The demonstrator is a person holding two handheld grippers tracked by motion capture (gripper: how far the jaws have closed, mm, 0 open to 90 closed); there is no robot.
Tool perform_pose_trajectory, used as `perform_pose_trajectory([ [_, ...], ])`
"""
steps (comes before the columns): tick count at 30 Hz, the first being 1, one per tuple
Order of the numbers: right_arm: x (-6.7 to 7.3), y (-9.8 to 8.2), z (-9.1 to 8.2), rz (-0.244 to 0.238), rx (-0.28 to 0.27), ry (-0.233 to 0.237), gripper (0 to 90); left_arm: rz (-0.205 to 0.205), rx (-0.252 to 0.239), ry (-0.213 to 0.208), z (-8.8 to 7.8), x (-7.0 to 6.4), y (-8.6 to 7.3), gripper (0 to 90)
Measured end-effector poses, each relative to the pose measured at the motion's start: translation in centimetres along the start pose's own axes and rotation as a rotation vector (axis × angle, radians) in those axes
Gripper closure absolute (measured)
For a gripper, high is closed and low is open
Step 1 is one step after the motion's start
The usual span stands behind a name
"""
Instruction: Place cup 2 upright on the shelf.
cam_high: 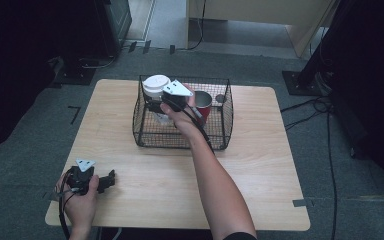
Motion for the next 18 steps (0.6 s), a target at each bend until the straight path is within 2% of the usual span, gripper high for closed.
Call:
perform_pose_trajectory([
  [5,0.2,-1.1,0.6,-0.014,0.027,0.025,15.8,0.003,0.002,0.002,0.0,0.0,0.0,0.1],
  [11,0.6,-3.0,1.5,-0.046,0.087,0.042,15.8,0.003,0.003,0.002,0.0,0.0,0.0,0.1],
  [18,0.8,-3.3,2.0,-0.040,0.095,0.075,15.8,0.004,0.003,0.002,0.0,0.0,0.0,0.1],
])
Point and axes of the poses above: each handheld gripper's, and its own axes: z roughly forward along the jaws, y roughly out of its top, x roughly to its left, the point moved 8 cm from there along z, roughly forward along the jaws, and after that the axes turned 7 degrees about -z, right-handed, at the moved point
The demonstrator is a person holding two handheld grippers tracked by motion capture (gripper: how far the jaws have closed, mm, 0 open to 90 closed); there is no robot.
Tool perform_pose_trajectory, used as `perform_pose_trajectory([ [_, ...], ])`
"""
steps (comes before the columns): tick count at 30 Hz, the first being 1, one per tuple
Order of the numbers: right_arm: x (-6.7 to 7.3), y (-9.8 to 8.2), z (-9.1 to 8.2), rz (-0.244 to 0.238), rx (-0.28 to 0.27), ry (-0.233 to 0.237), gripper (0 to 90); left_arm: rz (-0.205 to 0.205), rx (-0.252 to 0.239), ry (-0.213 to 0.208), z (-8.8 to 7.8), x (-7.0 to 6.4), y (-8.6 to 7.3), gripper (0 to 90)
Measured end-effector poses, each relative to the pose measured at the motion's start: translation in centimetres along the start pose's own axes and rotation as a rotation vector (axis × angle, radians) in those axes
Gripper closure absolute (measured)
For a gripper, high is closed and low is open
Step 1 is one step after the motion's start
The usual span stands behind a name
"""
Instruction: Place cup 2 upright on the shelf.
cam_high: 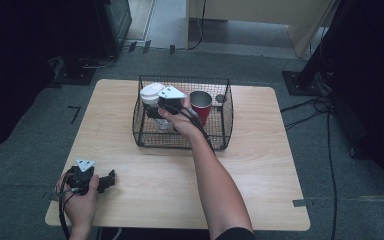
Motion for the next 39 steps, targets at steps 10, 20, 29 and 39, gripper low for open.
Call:
perform_pose_trajectory([
  [10,0.0,-0.1,-0.4,0.012,0.037,0.015,15.6,0.000,0.000,0.001,0.0,0.0,0.0,0.1],
  [20,0.1,-0.5,-1.8,-0.002,0.096,0.043,14.0,0.000,0.000,0.001,0.0,0.0,0.0,0.1],
  [29,0.1,-0.8,-2.5,-0.043,0.108,0.046,13.3,-0.002,-0.002,0.001,0.0,0.0,0.0,0.1],
  [39,0.1,-1.2,-2.8,-0.079,0.114,0.028,10.7,-0.002,-0.002,0.001,0.0,0.0,0.0,0.1],
])
Point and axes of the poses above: each handheld gripper's, and its own axes: z roughly forward along the jaws, y roughly out of its top, x roughly to its left, the point moved 8 cm from there along z, roughly forward along the jaws, and after that the axes turned 7 degrees about -z, right-handed, at the moved point
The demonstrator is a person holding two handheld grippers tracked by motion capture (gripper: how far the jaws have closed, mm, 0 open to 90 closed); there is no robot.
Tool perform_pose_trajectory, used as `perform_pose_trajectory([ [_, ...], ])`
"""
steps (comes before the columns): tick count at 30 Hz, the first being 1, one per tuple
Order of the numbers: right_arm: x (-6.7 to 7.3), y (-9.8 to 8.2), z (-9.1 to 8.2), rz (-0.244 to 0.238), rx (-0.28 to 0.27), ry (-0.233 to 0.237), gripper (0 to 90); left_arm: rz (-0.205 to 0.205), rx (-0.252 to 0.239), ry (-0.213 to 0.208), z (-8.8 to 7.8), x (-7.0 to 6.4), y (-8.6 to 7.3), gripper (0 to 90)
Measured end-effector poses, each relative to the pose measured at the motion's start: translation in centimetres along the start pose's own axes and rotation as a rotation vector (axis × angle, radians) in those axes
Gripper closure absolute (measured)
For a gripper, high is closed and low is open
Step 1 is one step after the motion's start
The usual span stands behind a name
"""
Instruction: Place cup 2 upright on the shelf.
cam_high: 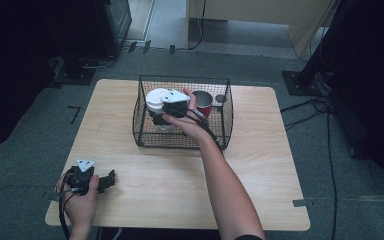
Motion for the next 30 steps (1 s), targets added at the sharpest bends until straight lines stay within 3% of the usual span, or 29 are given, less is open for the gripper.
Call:
perform_pose_trajectory([
  [4,-0.1,-0.3,-0.1,-0.014,-0.001,-0.016,8.4,0.000,0.000,0.000,0.0,0.0,0.0,0.1],
  [9,-0.4,-0.2,-0.3,0.017,-0.023,-0.027,6.4,0.001,0.000,0.001,0.0,0.0,0.0,0.1],
  [13,-0.5,-0.2,-0.4,0.026,-0.022,-0.033,1.2,0.002,0.000,0.001,0.0,0.0,0.0,0.1],
  [19,-0.5,0.0,-0.7,0.030,-0.052,-0.026,0.5,0.000,0.000,0.001,0.0,0.0,0.0,0.1],
  [24,-0.5,0.4,-1.2,0.011,-0.087,-0.015,0.0,0.002,0.000,0.001,0.0,0.0,0.0,0.1],
  [30,-0.7,0.6,-1.6,-0.009,-0.100,-0.047,0.0,0.001,0.000,0.001,0.0,0.0,0.0,0.1],
])
Point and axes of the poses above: each handheld gripper's, and its own axes: z roughly forward along the jaws, y roughly out of its top, x roughly to its left, the point moved 8 cm from there along z, roughly forward along the jaws, and after that the axes turned 7 degrees about -z, right-handed, at the moved point
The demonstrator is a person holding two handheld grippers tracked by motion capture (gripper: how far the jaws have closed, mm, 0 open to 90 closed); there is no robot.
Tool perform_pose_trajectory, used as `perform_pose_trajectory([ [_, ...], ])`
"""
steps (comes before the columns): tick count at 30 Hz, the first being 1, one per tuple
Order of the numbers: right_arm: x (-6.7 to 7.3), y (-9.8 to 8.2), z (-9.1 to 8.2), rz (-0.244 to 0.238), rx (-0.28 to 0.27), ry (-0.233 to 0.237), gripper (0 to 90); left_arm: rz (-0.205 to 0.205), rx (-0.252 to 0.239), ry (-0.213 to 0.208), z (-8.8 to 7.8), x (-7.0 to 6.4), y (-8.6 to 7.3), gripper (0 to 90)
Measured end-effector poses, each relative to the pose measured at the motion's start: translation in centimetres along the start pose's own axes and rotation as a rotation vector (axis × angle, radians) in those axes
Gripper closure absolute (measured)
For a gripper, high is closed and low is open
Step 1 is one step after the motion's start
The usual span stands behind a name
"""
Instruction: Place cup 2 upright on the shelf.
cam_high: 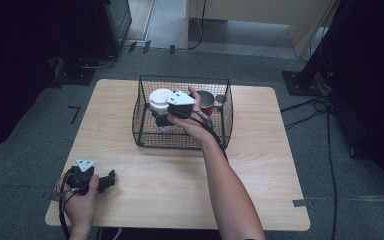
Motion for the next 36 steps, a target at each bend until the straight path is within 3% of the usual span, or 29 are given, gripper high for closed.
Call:
perform_pose_trajectory([
  [8,-0.1,1.0,-0.8,-0.040,-0.054,-0.017,0.0,0.000,0.000,0.000,0.0,0.0,0.0,0.1],
  [22,-0.8,2.8,-2.8,-0.036,-0.056,0.001,0.0,0.000,-0.001,0.000,0.0,0.0,0.0,0.1],
  [36,-1.0,3.5,-6.4,-0.051,-0.067,-0.024,0.0,0.001,0.000,0.000,0.0,0.0,0.0,0.1],
])
Point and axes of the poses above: each handheld gripper's, and its own axes: z roughly forward along the jaws, y roughly out of its top, x roughly to its left, the point moved 8 cm from there along z, roughly forward along the jaws, and after that the axes turned 7 degrees about -z, right-handed, at the moved point
